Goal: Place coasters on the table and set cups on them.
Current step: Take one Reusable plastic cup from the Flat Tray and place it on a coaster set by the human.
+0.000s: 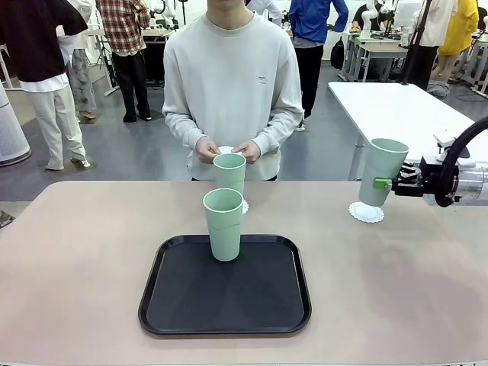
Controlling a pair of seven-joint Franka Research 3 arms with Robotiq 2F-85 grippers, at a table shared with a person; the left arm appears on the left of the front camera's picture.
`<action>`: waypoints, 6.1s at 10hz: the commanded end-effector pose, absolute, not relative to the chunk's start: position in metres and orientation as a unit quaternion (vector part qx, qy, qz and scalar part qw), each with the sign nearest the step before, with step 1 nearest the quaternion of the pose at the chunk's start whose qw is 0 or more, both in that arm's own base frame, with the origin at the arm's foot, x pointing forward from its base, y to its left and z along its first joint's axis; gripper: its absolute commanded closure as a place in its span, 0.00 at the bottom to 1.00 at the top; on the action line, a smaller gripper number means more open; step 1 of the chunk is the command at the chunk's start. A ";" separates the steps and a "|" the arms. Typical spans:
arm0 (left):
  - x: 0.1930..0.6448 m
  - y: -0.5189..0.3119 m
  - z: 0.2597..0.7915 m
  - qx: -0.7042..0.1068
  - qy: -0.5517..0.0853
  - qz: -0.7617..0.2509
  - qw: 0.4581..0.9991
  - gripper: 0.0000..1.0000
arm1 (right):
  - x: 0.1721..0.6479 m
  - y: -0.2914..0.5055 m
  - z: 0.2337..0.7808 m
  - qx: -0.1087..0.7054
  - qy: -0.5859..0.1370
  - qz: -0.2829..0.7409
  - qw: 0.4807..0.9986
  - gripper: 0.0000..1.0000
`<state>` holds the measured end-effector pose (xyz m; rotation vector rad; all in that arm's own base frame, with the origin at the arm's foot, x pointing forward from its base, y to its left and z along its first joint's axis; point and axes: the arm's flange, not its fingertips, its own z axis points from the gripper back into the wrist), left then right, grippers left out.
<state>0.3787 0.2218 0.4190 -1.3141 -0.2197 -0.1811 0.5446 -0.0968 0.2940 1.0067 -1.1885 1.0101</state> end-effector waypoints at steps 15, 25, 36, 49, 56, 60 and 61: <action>0.377 0.222 0.421 -0.608 -0.103 -0.085 0.782 0.00 | 0.583 -0.106 0.245 0.403 -0.523 0.446 0.604 0.16; 0.377 0.222 0.421 -0.608 -0.103 -0.085 0.782 0.00 | 0.586 -0.105 0.236 0.407 -0.521 0.451 0.600 0.00; 0.377 0.222 0.421 -0.608 -0.103 -0.085 0.782 0.00 | 0.583 -0.118 0.230 0.394 -0.491 0.453 0.632 0.00; 0.377 0.222 0.421 -0.608 -0.103 -0.085 0.782 0.00 | 0.543 -0.166 0.238 0.371 -0.472 0.437 0.670 0.00; 0.377 0.222 0.421 -0.608 -0.103 -0.085 0.782 0.00 | 0.499 -0.138 0.380 0.240 -0.374 0.324 0.835 0.00; 0.377 0.222 0.421 -0.608 -0.103 -0.085 0.782 0.00 | 0.488 -0.088 0.472 0.168 -0.294 0.328 0.882 0.00; 0.377 0.222 0.421 -0.608 -0.103 -0.085 0.782 0.00 | 0.485 -0.079 0.491 0.153 -0.271 0.312 0.898 0.00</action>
